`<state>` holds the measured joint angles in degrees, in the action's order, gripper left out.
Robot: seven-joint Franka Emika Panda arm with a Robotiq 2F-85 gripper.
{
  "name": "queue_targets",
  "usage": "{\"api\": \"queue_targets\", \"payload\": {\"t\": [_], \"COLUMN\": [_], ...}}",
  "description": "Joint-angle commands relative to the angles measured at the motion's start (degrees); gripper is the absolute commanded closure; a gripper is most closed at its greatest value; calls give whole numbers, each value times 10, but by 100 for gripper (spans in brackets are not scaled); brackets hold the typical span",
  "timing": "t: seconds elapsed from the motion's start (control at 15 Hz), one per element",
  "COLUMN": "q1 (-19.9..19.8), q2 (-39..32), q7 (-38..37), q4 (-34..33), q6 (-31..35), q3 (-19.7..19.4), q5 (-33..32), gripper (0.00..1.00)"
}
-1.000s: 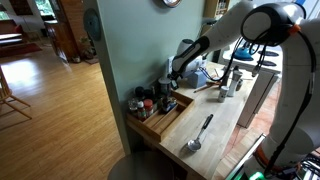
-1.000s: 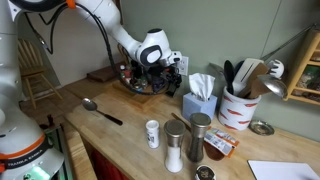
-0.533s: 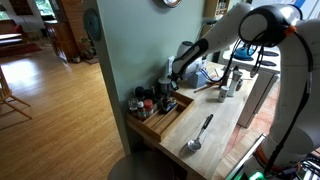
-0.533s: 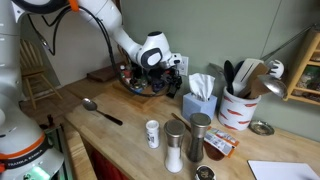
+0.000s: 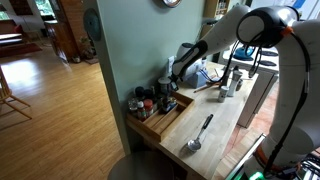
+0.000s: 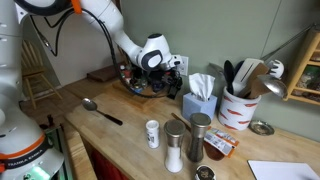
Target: Move the tissue box to the right, then move the phone to the left
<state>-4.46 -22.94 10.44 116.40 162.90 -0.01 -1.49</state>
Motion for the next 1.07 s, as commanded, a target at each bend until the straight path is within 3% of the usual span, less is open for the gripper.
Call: {"api": "queue_targets", "payload": {"t": [0.0, 0.13, 0.67, 1.0], "q1": [0, -3, -40, -41], "q2": [-7, -5, 21, 47], "q7": [7, 12, 78, 93], "q4": [0, 0, 5, -2], "q6": [15, 16, -64, -158], "q3": [1, 3, 35, 20], "q5": [-12, -10, 19, 14], "gripper": [22, 1, 0, 0]}}
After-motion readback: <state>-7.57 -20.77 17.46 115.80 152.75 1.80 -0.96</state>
